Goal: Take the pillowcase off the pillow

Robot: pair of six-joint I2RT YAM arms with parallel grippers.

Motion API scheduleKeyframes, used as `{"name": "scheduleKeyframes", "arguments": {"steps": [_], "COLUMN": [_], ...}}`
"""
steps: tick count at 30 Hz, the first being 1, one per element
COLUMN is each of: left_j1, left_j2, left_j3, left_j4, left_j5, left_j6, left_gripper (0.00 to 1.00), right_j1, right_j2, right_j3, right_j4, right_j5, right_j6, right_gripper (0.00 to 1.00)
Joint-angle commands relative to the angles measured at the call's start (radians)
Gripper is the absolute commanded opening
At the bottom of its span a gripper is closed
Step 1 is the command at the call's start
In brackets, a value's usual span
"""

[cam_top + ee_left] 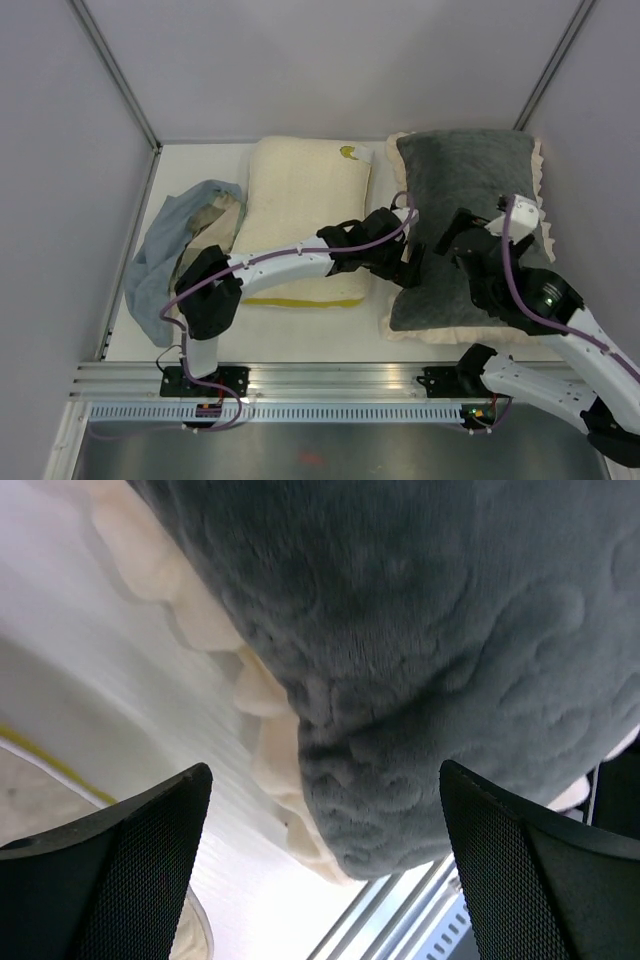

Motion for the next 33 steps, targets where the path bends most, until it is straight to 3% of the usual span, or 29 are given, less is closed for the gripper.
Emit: {"name": "scheduleKeyframes", "arguments": {"steps": [1, 3, 8, 10, 13, 15, 17, 20, 21, 24, 30, 33], "left_j1": [0.011, 0.022, 0.051, 0.048, 0.047, 0.044, 0.038, 0.024, 0.024, 0.024, 0.022, 0.018], "left_j2": [0.008, -0.021, -0.053, -0.088, -0.137, -0.145, -0.148, -0.145, -0.135, -0.099, -0.029, 0.017], "left_j3": [0.117, 0.091, 0.039, -0.013, -0.226, -0.25, -0.264, -0.268, -0.264, -0.242, -0.213, -0.208], "left_j4": [-0.092, -0.075, -0.038, 0.073, 0.304, 0.307, 0.284, 0.27, 0.267, 0.279, 0.379, 0.464], "left_j5": [-0.1, -0.103, 0.071, 0.197, 0.329, 0.348, 0.356, 0.359, 0.348, 0.354, 0.329, 0.401], "left_j6": [0.036, 0.013, 0.01, -0.034, -0.139, -0.148, -0.119, -0.075, -0.067, -0.03, 0.033, 0.031], "left_gripper": [1.0, 1.0, 0.95, 0.88, 0.86, 0.87, 0.96, 1.0, 1.0, 1.0, 1.0, 1.0], "right_j1": [-0.002, -0.02, -0.103, -0.175, -0.272, -0.362, -0.435, -0.621, -0.726, -0.846, -0.853, -0.852], "right_j2": [0.091, 0.147, 0.155, 0.18, 0.249, 0.348, 0.451, 0.499, 0.496, 0.459, 0.298, 0.235], "right_j3": [-0.016, 0.033, 0.096, 0.119, 0.145, 0.219, 0.312, 0.345, 0.339, 0.311, 0.209, 0.173], "right_j4": [0.13, 0.124, 0.121, 0.113, 0.162, 0.149, 0.13, 0.158, 0.177, 0.191, 0.231, 0.231], "right_j5": [-0.022, -0.039, -0.052, -0.096, -0.18, -0.232, -0.308, -0.453, -0.501, -0.607, -0.82, -0.858], "right_j6": [-0.09, -0.091, -0.113, -0.153, -0.242, -0.284, -0.336, -0.379, -0.385, -0.384, -0.344, -0.339], "right_gripper": [0.98, 0.98, 0.98, 0.98, 0.98, 0.98, 0.98, 0.98, 0.98, 0.98, 0.98, 0.98]}}
